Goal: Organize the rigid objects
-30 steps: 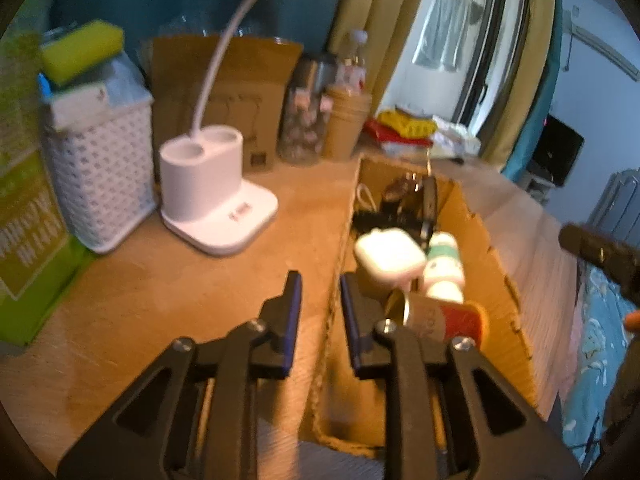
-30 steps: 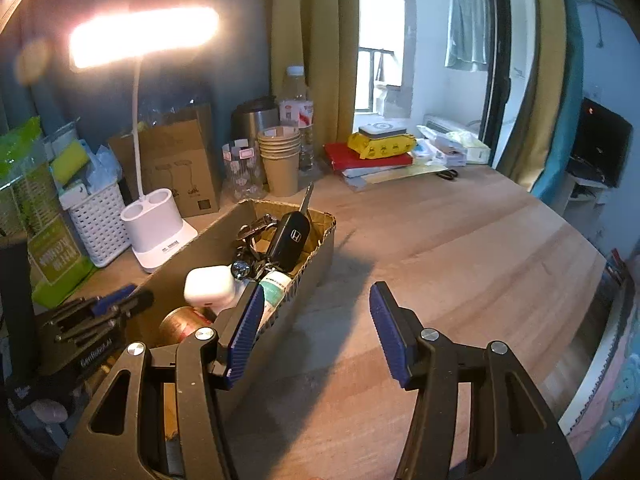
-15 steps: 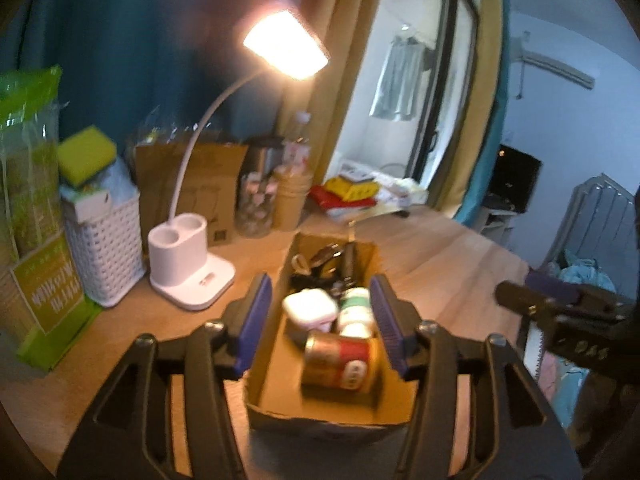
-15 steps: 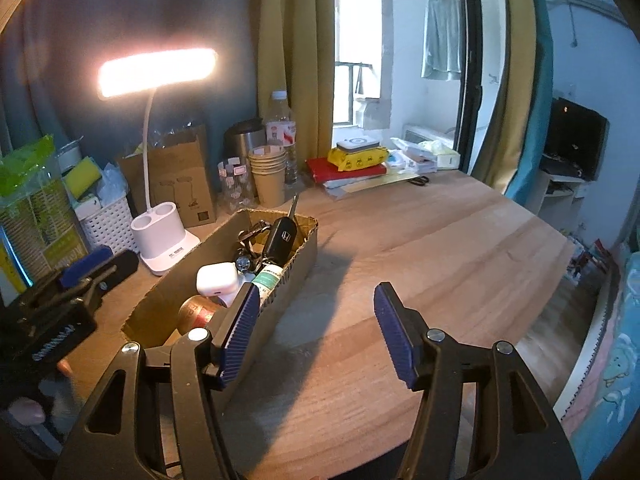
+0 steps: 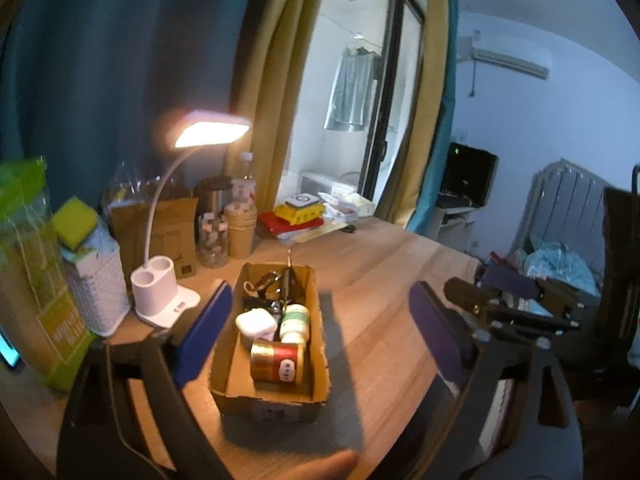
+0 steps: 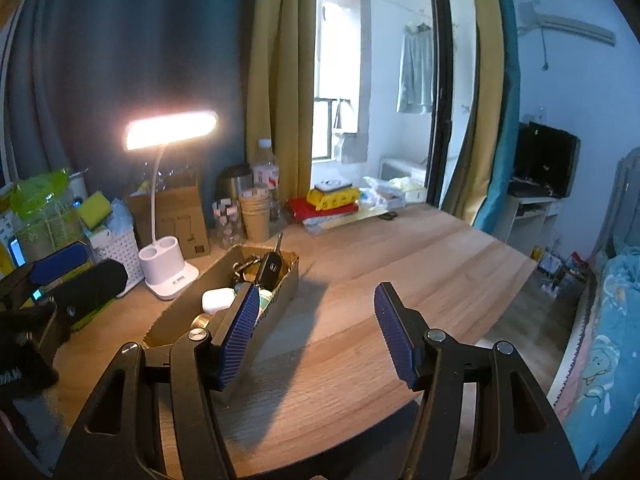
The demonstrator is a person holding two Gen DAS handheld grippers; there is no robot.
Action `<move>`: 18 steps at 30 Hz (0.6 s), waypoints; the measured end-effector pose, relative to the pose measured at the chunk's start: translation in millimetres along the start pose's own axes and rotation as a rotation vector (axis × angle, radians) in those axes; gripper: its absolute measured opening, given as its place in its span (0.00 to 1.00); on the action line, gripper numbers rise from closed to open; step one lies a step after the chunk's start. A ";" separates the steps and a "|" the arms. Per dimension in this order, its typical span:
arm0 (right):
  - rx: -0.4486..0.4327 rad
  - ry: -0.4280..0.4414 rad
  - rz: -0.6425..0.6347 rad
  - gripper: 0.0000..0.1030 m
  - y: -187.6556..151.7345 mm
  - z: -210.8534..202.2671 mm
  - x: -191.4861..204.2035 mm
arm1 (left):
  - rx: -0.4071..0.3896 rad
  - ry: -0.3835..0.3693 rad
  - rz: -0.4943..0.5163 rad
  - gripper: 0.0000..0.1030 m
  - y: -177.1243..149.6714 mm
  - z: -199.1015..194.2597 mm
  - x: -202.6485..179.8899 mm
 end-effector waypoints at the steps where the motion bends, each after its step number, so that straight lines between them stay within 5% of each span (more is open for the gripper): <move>1: -0.005 -0.002 0.000 0.62 0.8 -2.9 -0.1 | -0.003 0.002 0.010 0.89 1.6 -2.8 -2.4; 18: -0.064 -0.038 0.010 0.63 7.6 -33.9 -3.4 | -0.044 0.050 0.048 0.90 16.5 -22.7 2.1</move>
Point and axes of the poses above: each gripper's, at about its wrist camera, not at the fingertips, and z roughly the way its jaws point, x to its left, y to its top, the point moved 6 cm from there along z, roughly the way its jaws point, and after that the axes turned 8 degrees about z, right-handed, at the moved point
